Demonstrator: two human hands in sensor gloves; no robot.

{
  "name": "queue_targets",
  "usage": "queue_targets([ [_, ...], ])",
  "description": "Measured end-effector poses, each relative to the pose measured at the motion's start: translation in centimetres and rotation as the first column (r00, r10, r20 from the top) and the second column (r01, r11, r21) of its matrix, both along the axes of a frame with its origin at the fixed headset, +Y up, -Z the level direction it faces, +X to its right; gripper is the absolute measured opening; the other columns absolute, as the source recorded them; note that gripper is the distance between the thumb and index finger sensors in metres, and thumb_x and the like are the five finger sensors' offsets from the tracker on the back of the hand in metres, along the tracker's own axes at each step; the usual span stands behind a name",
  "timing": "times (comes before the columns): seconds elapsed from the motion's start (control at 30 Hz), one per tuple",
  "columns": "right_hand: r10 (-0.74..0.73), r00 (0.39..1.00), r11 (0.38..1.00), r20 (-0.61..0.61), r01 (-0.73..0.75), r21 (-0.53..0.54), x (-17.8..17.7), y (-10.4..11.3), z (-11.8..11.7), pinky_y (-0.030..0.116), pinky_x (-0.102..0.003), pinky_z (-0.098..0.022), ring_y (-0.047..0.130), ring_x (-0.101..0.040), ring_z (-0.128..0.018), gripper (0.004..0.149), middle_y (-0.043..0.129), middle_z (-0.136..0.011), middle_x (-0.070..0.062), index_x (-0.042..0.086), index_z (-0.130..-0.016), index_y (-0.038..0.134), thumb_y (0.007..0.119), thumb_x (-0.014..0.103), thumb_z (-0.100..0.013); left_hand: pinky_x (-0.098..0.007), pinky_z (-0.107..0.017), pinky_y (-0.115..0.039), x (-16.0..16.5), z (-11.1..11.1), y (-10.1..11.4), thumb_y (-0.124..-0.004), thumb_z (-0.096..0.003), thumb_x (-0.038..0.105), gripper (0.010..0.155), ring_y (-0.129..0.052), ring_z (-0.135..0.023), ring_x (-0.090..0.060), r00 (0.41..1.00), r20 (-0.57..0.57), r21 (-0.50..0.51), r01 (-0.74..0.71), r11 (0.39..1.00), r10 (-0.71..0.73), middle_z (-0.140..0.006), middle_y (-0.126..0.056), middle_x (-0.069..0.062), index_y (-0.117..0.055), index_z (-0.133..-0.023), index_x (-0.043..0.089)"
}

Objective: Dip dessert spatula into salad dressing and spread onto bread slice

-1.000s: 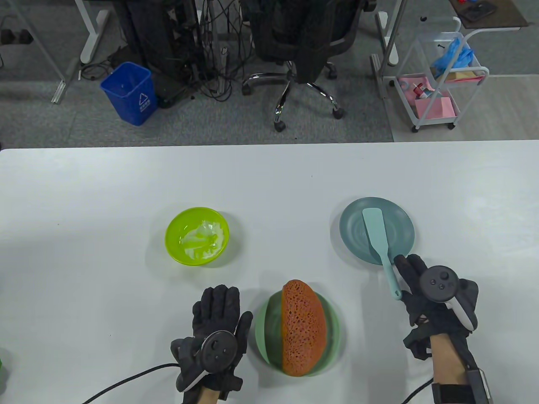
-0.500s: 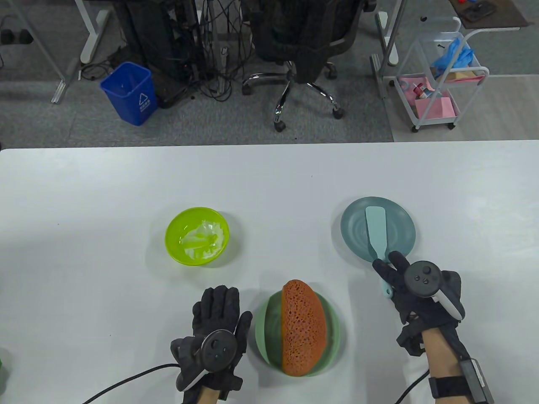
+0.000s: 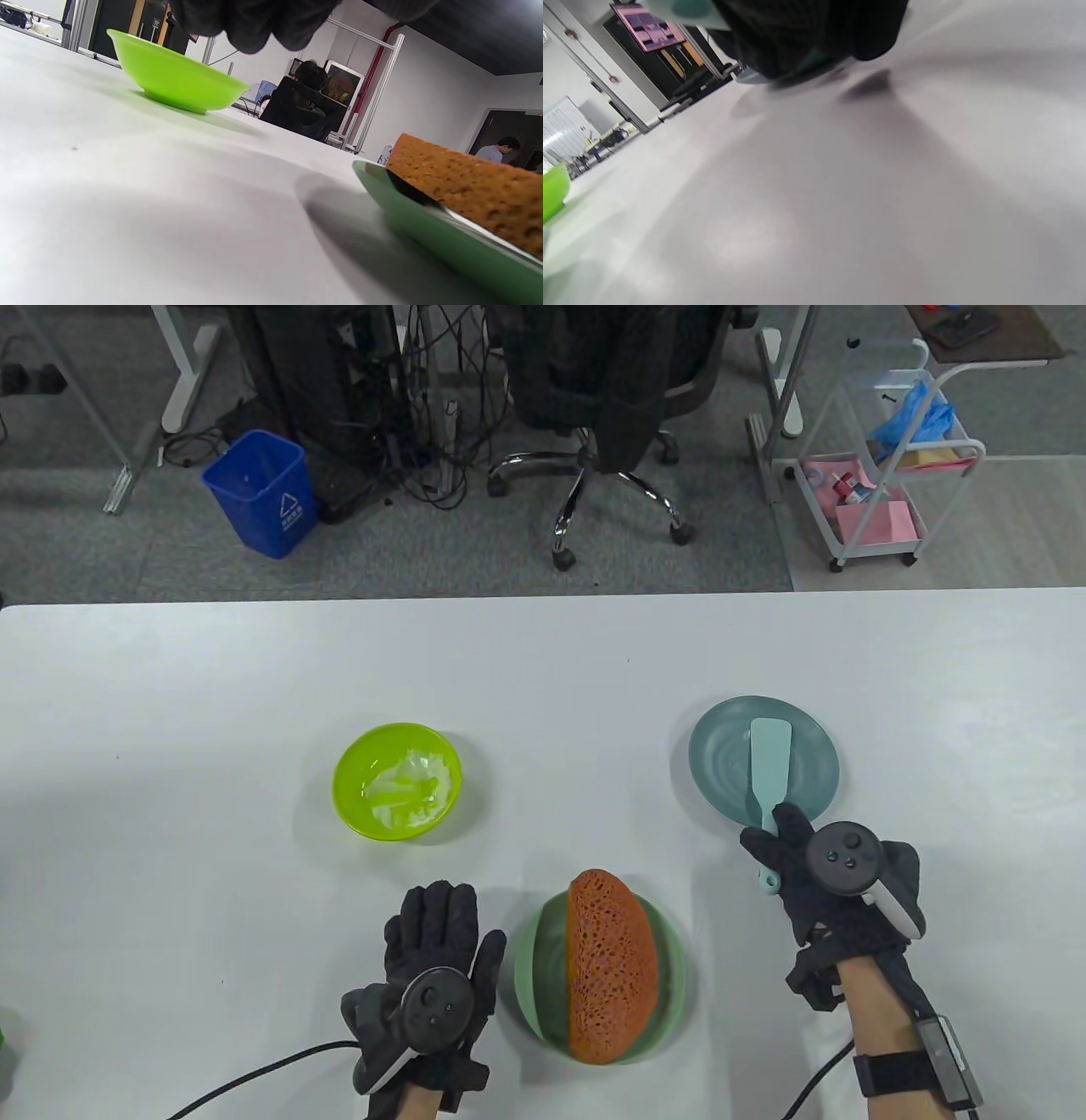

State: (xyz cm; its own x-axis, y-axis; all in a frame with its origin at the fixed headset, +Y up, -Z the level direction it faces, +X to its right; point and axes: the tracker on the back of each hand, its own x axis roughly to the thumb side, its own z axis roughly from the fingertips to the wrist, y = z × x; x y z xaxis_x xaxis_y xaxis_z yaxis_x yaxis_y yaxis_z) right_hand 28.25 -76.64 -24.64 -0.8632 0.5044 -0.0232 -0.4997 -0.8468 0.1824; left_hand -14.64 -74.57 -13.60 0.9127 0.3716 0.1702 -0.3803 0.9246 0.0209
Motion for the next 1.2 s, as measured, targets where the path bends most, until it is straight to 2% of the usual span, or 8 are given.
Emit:
queue_targets([
  [0.1,-0.048,0.999,0.998,0.010,0.048,0.044,0.3,0.5,0.1,0.065,-0.039,-0.083,0.062,-0.031,-0.109,0.048,0.032,-0.118,-0.001,0.038,-0.098,0.071,0.084,0.016,-0.058,-0.068,-0.071,-0.044,0.0,0.0,0.0,-0.049,-0.0646,0.052,0.069,-0.052,-0.106,-0.057,1.000,-0.002,-0.007,-0.001,1.000,0.001,-0.118,-0.049,-0.028,-0.054,-0.116,0.006],
  [0.17,-0.100,0.995,0.991,0.007,0.099,0.088,0.6,1.0,0.2,0.069,-0.038,-0.080,0.067,-0.034,-0.106,0.048,0.045,-0.118,0.006,0.036,-0.098,0.073,0.085,0.015,-0.057,-0.068,-0.071,-0.043,-0.1,0.1,0.1,-0.049,-0.0645,0.051,0.069,-0.052,-0.106,-0.057,1.000,0.000,-0.001,-0.010,1.000,0.010,-0.118,-0.049,-0.028,-0.053,-0.116,0.007],
  [0.5,-0.171,0.981,0.934,-0.087,0.190,0.304,0.0,3.7,2.5,0.076,-0.040,-0.072,0.077,-0.045,-0.091,0.036,0.071,-0.107,0.006,0.032,-0.086,0.082,0.085,0.018,-0.054,-0.068,-0.071,-0.043,-0.1,0.4,0.3,-0.049,-0.0645,0.051,0.069,-0.051,-0.106,-0.057,1.000,0.013,0.022,-0.024,0.999,0.024,-0.118,-0.049,-0.027,-0.054,-0.116,0.006],
  [0.63,-0.295,0.940,0.838,-0.174,0.342,0.425,-0.4,4.8,3.8,0.081,-0.041,-0.065,0.082,-0.047,-0.081,0.036,0.076,-0.103,0.004,0.031,-0.086,0.081,0.086,0.021,-0.051,-0.068,-0.071,-0.043,-0.1,0.6,0.4,-0.049,-0.0644,0.051,0.069,-0.050,-0.106,-0.057,1.000,0.014,0.032,-0.028,0.999,0.028,-0.118,-0.049,-0.027,-0.053,-0.116,0.006],
  [0.77,-0.447,0.869,0.752,-0.210,0.493,0.438,-0.7,5.4,4.7,0.082,-0.042,-0.061,0.082,-0.049,-0.077,0.038,0.080,-0.098,0.002,0.030,-0.084,0.079,0.090,0.025,-0.048,-0.068,-0.071,-0.043,-0.1,0.6,0.4,-0.049,-0.0644,0.051,0.068,-0.050,-0.106,-0.057,0.999,0.018,0.035,-0.032,0.999,0.031,-0.118,-0.048,-0.027,-0.054,-0.116,0.006],
  [1.0,-0.631,0.737,0.518,-0.240,0.631,0.577,-1.3,5.8,6.6,0.082,-0.042,-0.038,0.086,-0.046,-0.056,0.037,0.089,-0.079,-0.003,0.029,-0.073,0.081,0.099,0.032,-0.042,-0.068,-0.071,-0.043,0.2,0.9,0.5,-0.050,-0.0644,0.051,0.068,-0.051,-0.106,-0.057,0.999,0.033,0.050,-0.033,0.998,0.032,-0.118,-0.049,-0.027,-0.054,-0.116,0.006],
  [1.13,-0.721,0.650,0.425,-0.241,0.689,0.586,-1.3,5.9,7.5,0.083,-0.039,-0.033,0.088,-0.043,-0.052,0.038,0.084,-0.080,-0.008,0.027,-0.079,0.075,0.097,0.027,-0.048,-0.068,-0.071,-0.044,0.3,1.0,0.5,-0.050,-0.0643,0.051,0.068,-0.051,-0.106,-0.057,0.999,0.041,0.048,-0.035,0.998,0.033,-0.118,-0.050,-0.027,-0.055,-0.116,0.007],
  [1.2,-0.788,0.565,0.366,-0.245,0.750,0.552,-1.2,5.6,7.8,0.084,-0.037,-0.033,0.090,-0.041,-0.053,0.041,0.081,-0.083,-0.012,0.024,-0.087,0.073,0.093,0.026,-0.051,-0.068,-0.071,-0.044,0.4,1.0,0.5,-0.050,-0.0643,0.051,0.068,-0.052,-0.106,-0.057,0.999,0.045,0.052,-0.033,0.998,0.030,-0.117,-0.050,-0.027,-0.055,-0.116,0.006],
])
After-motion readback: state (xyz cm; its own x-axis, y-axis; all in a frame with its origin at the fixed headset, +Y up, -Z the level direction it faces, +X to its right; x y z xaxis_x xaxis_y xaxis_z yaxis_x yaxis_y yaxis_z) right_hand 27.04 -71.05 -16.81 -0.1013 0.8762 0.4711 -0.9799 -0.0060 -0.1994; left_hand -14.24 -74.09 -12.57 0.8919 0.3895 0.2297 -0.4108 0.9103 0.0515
